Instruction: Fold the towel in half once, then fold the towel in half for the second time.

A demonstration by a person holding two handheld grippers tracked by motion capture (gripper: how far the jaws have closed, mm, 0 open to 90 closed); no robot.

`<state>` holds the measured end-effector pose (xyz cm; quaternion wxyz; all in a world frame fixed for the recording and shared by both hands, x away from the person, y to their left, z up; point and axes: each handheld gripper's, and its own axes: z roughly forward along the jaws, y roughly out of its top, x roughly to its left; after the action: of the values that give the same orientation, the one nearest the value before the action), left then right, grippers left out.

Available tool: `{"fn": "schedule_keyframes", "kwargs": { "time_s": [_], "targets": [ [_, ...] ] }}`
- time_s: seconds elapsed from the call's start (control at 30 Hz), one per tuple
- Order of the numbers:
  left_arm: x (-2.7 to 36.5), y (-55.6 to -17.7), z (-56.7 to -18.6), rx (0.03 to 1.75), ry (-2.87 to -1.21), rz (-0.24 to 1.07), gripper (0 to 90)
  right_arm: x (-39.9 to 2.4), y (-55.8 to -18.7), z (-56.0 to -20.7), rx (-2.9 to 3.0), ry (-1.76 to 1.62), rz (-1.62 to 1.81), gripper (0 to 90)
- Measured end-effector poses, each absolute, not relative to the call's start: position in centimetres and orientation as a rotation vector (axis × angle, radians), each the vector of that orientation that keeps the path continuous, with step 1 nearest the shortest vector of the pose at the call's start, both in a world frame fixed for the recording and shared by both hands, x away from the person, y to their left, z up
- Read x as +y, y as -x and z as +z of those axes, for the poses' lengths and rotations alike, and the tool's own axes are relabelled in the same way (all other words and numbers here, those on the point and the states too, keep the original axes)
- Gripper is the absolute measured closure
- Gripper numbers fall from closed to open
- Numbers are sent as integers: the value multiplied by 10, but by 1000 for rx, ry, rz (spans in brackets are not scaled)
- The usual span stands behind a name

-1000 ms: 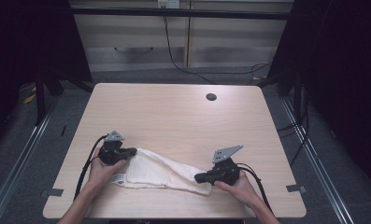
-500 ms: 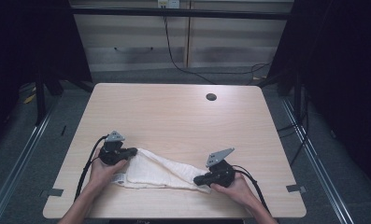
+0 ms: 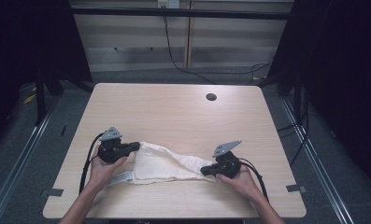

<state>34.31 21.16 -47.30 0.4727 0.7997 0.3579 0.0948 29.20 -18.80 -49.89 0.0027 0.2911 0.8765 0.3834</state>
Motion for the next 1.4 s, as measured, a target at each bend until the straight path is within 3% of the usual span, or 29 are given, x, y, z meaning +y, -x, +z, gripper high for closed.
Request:
{"fn": "schedule_keyframes", "kwargs": {
  "time_s": [0.87,1.17,1.4],
  "targets": [
    [198,-299,-456,664,-2061,279,875,-193,-305,-500,2682,-1033,1203,882],
    [187,-284,-472,598,-2192,262,875,-193,-304,-501,2676,-1041,1202,882],
    [194,-281,-483,611,-2200,196,874,-193,-303,-501,2667,-1039,1204,882]
  ]
}}
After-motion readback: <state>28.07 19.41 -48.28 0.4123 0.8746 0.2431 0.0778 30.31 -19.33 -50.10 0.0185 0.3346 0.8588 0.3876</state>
